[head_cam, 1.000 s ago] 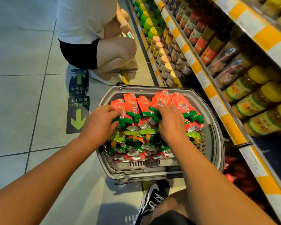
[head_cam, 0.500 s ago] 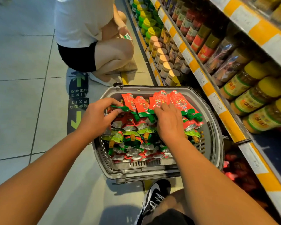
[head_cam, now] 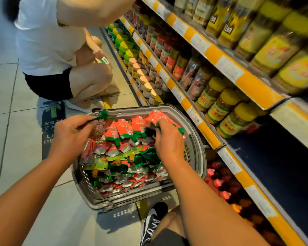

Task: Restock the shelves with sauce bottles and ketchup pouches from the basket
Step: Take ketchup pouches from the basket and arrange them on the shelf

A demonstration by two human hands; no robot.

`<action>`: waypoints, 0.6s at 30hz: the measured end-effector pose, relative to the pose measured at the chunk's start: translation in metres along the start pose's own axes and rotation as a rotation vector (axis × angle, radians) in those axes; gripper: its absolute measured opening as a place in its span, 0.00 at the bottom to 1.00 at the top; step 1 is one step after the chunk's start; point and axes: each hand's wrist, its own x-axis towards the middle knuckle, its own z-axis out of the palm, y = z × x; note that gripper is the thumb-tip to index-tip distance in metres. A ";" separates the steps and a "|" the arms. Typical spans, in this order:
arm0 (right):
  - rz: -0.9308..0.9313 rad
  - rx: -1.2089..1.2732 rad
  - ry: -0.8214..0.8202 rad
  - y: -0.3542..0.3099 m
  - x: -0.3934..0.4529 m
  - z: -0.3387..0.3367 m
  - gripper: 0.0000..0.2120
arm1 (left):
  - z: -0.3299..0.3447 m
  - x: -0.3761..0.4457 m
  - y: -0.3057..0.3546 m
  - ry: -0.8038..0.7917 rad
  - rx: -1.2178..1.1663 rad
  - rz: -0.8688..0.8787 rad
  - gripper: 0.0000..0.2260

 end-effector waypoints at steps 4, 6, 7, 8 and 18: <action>0.069 0.049 0.085 0.001 -0.018 -0.033 0.02 | -0.007 0.018 0.033 0.084 -0.153 0.011 0.12; 0.096 0.057 0.139 0.004 -0.030 -0.051 0.03 | -0.008 0.028 0.058 0.091 -0.231 -0.006 0.13; 0.111 0.069 0.159 0.007 -0.036 -0.061 0.04 | -0.006 0.032 0.071 0.089 -0.264 -0.009 0.14; 0.127 0.083 0.170 0.011 -0.043 -0.071 0.05 | -0.001 0.035 0.084 0.088 -0.292 -0.007 0.15; 0.313 0.302 0.432 0.078 -0.118 -0.208 0.08 | 0.041 0.007 0.264 -0.108 -0.660 0.081 0.20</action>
